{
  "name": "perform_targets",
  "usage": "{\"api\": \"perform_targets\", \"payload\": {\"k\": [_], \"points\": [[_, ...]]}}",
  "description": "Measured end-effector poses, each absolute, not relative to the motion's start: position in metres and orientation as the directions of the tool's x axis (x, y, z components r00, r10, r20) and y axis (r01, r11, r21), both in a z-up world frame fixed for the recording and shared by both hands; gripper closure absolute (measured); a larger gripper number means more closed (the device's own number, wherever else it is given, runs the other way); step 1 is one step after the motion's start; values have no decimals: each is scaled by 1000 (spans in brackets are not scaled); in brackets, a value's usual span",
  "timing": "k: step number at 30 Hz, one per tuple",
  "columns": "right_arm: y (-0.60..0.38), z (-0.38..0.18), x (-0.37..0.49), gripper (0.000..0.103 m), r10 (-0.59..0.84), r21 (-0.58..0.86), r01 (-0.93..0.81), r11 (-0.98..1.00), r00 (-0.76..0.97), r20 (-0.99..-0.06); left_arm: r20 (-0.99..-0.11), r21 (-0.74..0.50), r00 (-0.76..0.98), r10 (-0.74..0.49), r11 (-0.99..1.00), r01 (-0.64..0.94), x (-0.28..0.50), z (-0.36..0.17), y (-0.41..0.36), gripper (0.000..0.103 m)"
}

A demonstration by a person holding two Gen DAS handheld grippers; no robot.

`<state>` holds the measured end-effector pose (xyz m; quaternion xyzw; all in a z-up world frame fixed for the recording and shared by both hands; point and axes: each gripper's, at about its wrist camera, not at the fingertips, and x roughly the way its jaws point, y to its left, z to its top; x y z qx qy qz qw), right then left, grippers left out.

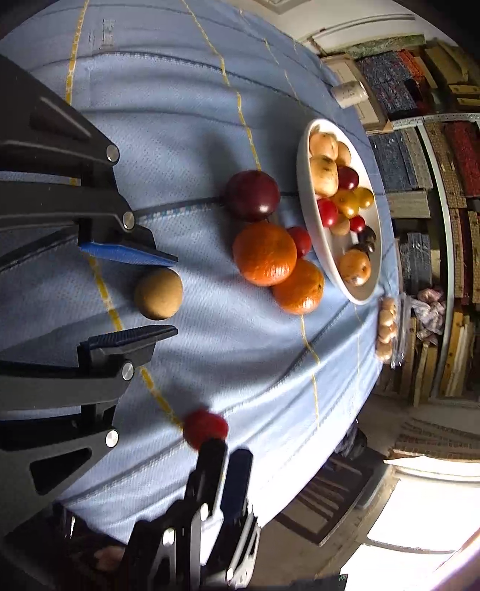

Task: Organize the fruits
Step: 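Grasp the brown kiwi-like fruit with the left tool while the right tool holds the tomato, then carry the kiwi-like fruit and red tomato onto the white plate and open both tools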

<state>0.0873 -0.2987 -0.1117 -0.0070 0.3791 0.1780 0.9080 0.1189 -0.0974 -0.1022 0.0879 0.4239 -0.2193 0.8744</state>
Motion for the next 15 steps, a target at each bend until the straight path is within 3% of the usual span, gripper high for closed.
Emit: {"api": "perform_targets", "payload": {"k": [15], "points": [[-289, -118, 89, 69, 307, 90, -347, 933, 643, -702, -757, -20, 576, -307, 893, 450, 122, -101, -97, 74]]}}
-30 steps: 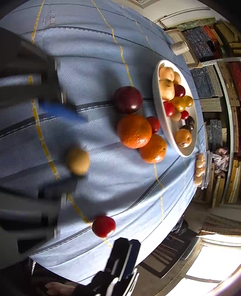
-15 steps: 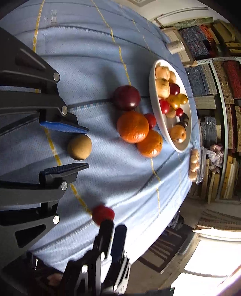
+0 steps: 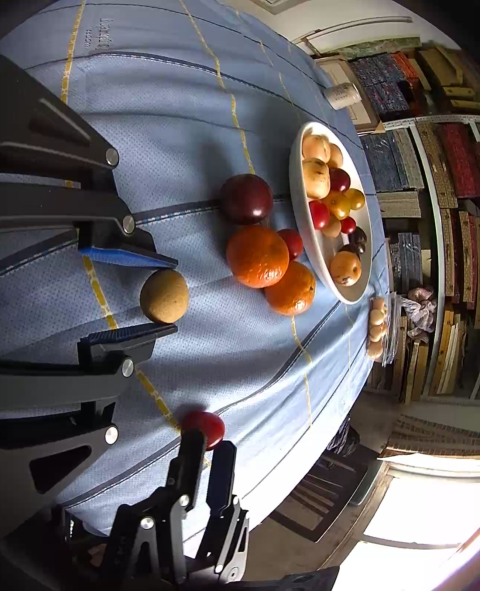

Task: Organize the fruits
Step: 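Carry the kiwi-like fruit and red tomato onto the white plate and open both tools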

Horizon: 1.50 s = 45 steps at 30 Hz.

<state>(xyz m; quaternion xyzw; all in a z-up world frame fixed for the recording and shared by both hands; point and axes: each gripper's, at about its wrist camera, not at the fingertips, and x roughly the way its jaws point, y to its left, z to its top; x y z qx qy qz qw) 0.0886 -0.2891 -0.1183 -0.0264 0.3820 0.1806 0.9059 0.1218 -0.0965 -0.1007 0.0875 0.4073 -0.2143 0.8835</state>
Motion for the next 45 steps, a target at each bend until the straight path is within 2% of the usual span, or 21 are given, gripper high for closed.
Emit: {"api": "perform_targets", "payload": {"k": [4, 7, 10, 24, 34, 45], "points": [[-286, -123, 93, 63, 292, 79, -340, 937, 638, -712, -756, -27, 578, -308, 896, 443, 123, -99, -94, 74], [-287, -130, 100, 63, 289, 93, -329, 940, 620, -730, -756, -31, 577, -310, 897, 441, 123, -99, -93, 74], [-288, -131, 101, 73, 292, 105, -322, 941, 617, -730, -754, -40, 578, -312, 900, 434, 124, -99, -89, 74], [-292, -82, 119, 74, 334, 124, -343, 931, 665, -668, -694, -82, 637, -336, 916, 393, 133, -61, -64, 74], [-281, -29, 189, 74, 349, 114, -360, 926, 701, -622, -678, -103, 664, -315, 936, 338, 197, -30, -44, 74], [-254, -45, 271, 73, 344, 114, -363, 925, 669, -659, -701, -80, 665, -256, 956, 284, 268, -36, -38, 74]]}}
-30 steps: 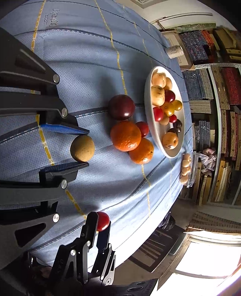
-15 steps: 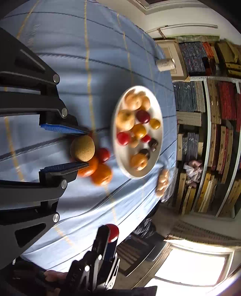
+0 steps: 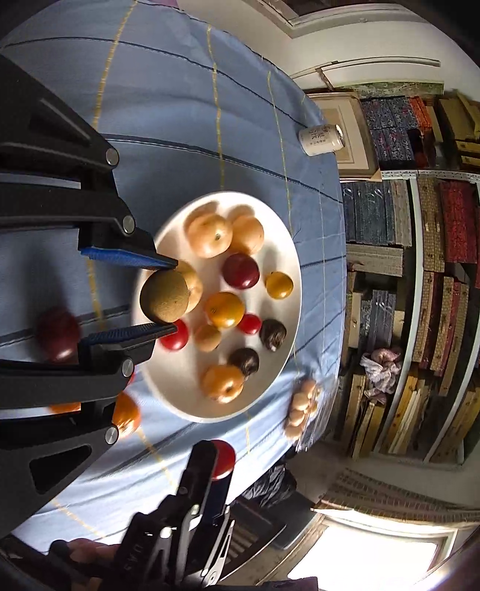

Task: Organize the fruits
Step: 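Carry the kiwi-like fruit and red tomato onto the white plate and open both tools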

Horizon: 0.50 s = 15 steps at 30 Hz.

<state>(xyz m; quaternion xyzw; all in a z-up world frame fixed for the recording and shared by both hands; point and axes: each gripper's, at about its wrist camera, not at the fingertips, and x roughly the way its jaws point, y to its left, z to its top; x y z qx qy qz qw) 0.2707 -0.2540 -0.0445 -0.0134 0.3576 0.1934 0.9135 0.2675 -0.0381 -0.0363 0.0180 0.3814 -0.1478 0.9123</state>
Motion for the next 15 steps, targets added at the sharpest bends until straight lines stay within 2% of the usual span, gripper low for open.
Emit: {"api": "perform_targets", "payload": {"k": [15], "points": [[-236, -77, 330, 73, 332, 111, -367, 924, 622, -709, -727, -64, 656, -203, 971, 229, 330, -51, -40, 74]]}}
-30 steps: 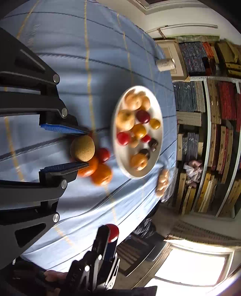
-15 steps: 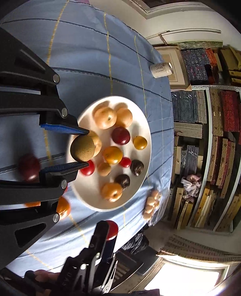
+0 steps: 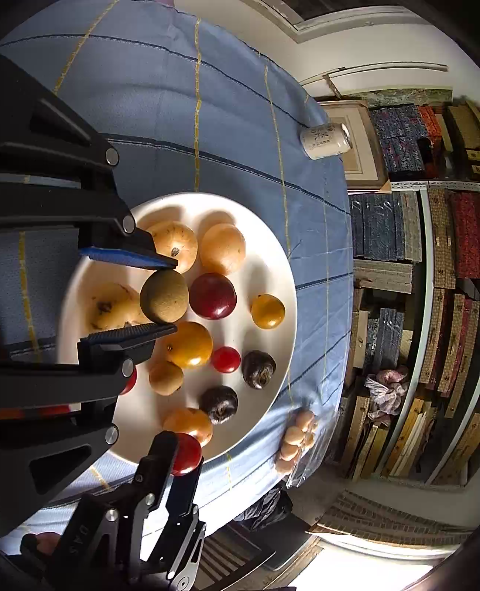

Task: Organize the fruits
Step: 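Carry the kiwi-like fruit and red tomato onto the white plate and open both tools, then withdraw both open tools from the plate toward the remaining fruit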

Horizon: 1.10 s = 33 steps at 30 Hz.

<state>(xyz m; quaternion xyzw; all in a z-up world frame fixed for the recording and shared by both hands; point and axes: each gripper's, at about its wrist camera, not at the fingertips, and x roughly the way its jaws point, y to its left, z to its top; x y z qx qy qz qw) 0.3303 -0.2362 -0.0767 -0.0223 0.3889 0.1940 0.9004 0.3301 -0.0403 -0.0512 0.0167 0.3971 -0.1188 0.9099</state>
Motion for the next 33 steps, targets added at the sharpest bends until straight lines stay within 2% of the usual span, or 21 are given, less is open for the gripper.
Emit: {"api": "perform_targets", "payload": {"k": [3, 4, 7, 13, 17, 25, 33], "points": [[-237, -80, 334, 72, 331, 113, -363, 925, 623, -709, -732, -60, 653, -193, 974, 221, 334, -55, -41, 74], [-238, -79, 334, 72, 331, 112, -362, 925, 627, -706, -731, -59, 655, -192, 974, 220, 334, -55, -41, 70], [-243, -76, 333, 67, 330, 117, -352, 929, 641, -693, -721, -49, 670, -177, 977, 206, 331, -54, -40, 42], [-258, -69, 311, 67, 327, 122, -339, 933, 650, -686, -694, -87, 692, -198, 977, 193, 315, -40, -29, 26], [-263, -69, 283, 63, 342, 136, -347, 928, 644, -685, -687, -96, 694, -214, 974, 205, 292, -34, -24, 18], [-248, -89, 231, 61, 356, 126, -389, 913, 603, -714, -709, -86, 668, -224, 968, 234, 240, -46, -21, 17], [-245, -102, 219, 60, 346, 142, -362, 921, 598, -723, -718, -46, 667, -201, 969, 243, 200, -62, -19, 16]]}}
